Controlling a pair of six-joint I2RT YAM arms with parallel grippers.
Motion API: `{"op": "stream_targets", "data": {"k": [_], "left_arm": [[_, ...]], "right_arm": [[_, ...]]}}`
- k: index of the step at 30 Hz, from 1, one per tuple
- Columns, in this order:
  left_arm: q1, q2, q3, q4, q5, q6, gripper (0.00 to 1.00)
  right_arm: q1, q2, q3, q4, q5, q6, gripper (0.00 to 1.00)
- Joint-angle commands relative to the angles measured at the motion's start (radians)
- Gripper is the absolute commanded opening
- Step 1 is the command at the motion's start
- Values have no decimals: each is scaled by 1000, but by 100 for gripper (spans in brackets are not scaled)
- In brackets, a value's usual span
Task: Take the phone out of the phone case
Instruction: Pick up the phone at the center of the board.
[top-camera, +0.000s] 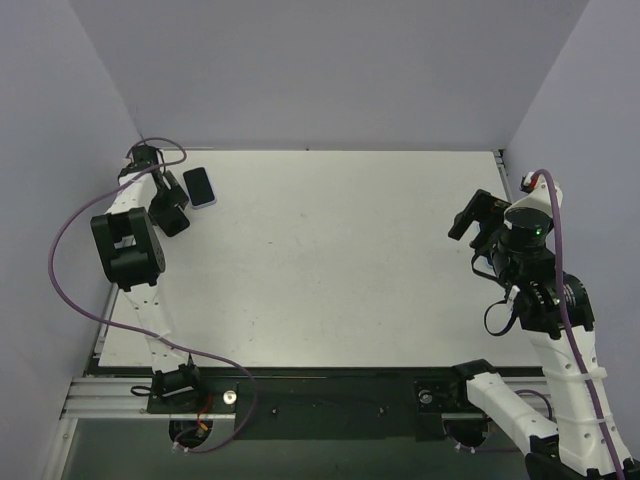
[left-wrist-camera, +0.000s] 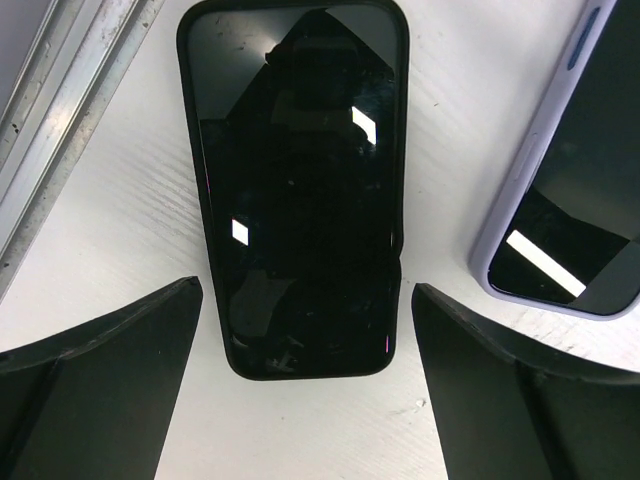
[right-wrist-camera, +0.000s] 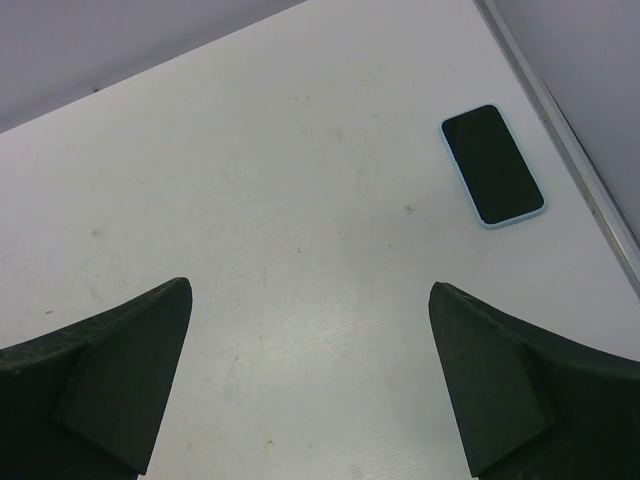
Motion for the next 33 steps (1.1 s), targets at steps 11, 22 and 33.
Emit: {"op": "stream_targets", "data": {"k": [11, 22, 33], "left_arm": [[13, 75, 71, -33, 27, 27, 97], [8, 94, 44, -29, -10, 2, 70], [-30, -102, -152, 0, -72, 15, 0]], "right_arm": [[2, 16, 32, 26, -28, 2, 100], [3, -37, 25, 3, -12, 13, 100], [0, -30, 3, 0, -24, -25, 100]]}}
